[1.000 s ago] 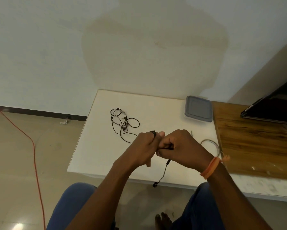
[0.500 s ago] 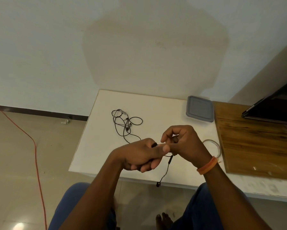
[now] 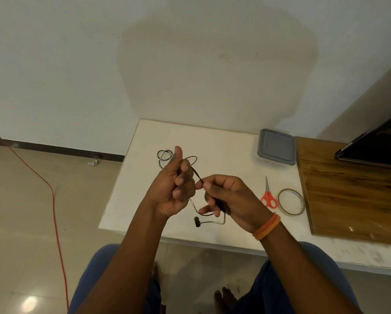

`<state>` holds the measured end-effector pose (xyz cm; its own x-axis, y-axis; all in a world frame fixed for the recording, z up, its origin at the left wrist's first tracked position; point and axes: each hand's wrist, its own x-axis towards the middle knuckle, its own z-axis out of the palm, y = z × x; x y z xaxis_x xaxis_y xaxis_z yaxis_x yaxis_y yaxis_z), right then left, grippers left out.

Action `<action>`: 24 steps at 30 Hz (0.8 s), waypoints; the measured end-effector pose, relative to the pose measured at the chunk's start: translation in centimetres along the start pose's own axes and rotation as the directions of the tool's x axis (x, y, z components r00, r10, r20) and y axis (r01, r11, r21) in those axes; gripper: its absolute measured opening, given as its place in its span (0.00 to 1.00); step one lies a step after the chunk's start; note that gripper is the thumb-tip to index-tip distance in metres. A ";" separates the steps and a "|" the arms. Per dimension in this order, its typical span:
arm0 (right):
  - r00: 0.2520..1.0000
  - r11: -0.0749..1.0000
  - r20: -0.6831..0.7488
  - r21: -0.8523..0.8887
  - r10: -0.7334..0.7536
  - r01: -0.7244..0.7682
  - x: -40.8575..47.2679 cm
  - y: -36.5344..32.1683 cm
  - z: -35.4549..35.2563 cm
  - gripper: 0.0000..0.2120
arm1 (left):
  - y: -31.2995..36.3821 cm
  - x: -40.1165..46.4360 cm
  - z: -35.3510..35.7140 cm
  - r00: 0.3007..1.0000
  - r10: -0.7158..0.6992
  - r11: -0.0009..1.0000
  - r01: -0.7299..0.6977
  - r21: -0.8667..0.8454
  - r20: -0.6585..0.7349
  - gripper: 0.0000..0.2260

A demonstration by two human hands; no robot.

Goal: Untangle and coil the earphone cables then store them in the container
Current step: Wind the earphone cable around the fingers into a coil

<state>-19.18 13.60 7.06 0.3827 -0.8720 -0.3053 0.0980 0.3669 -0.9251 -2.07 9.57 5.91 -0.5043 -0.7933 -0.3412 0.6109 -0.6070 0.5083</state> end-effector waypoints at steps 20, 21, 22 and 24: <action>0.936 0.834 -0.252 -0.548 -0.244 0.070 2.5 0.6 -3.2 0.12 | 0.8 0.4 -0.7 0.882 0.063 0.920 0.129 -0.370 0.466 0.30; 0.962 0.850 -0.215 -0.527 -0.168 0.030 2.7 0.8 -3.7 0.10 | 0.8 0.4 -0.6 0.918 0.037 0.947 0.094 -0.306 0.395 0.29; 0.976 0.843 -0.187 -0.538 -0.108 -0.010 3.1 1.2 -4.1 0.09 | 0.7 0.4 -0.6 0.963 0.012 0.980 0.042 -0.194 0.270 0.27; 0.981 0.764 -0.182 -0.642 -0.068 -0.066 4.0 2.2 -4.9 0.08 | 0.1 0.5 -0.5 1.000 -0.003 0.999 0.002 0.035 0.011 0.24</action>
<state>-21.90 9.33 2.68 0.2018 -0.9391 -0.2780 -0.5406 0.1299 -0.8312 -1.97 9.08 5.45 -0.5125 -0.7910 -0.3342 0.5877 -0.6068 0.5351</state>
